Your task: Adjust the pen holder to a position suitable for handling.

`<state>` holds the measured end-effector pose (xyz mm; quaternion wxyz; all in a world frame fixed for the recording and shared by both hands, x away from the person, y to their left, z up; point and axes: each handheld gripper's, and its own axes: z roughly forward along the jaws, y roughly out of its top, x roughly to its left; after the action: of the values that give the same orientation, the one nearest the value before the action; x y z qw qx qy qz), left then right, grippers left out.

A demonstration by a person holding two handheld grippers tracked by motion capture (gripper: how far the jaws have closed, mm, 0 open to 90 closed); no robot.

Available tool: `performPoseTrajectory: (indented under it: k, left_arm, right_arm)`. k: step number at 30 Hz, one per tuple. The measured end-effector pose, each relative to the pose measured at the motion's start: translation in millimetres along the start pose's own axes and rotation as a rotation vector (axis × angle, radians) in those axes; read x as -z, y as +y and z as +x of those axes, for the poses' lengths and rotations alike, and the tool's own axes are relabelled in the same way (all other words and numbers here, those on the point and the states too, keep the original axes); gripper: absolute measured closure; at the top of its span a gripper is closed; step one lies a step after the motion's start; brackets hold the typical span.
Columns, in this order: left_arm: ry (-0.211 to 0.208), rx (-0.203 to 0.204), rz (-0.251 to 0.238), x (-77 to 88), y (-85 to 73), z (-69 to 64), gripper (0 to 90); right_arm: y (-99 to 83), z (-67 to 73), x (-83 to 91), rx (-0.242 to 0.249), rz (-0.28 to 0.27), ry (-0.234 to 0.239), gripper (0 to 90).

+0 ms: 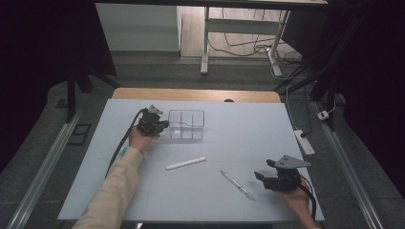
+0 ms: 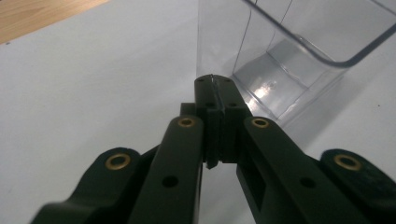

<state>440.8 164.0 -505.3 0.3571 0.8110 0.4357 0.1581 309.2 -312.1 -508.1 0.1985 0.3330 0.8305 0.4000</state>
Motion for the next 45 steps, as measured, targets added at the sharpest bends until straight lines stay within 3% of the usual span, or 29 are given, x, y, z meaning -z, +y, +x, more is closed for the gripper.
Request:
performPoseTrajectory:
  k: [13, 45]
  left_arm:
    - [-0.03, -0.019, -0.007, -10.7, 7.6, -13.4, 89.1]
    - [-0.052, -0.074, -0.018, -30.6, 26.1, -39.0, 88.7]
  right_arm:
    - [-0.9, -0.1, -0.8, -0.003, -0.001, 0.0, 28.0]
    - [-2.3, -0.1, -2.3, 0.001, 0.02, -0.003, 28.0]
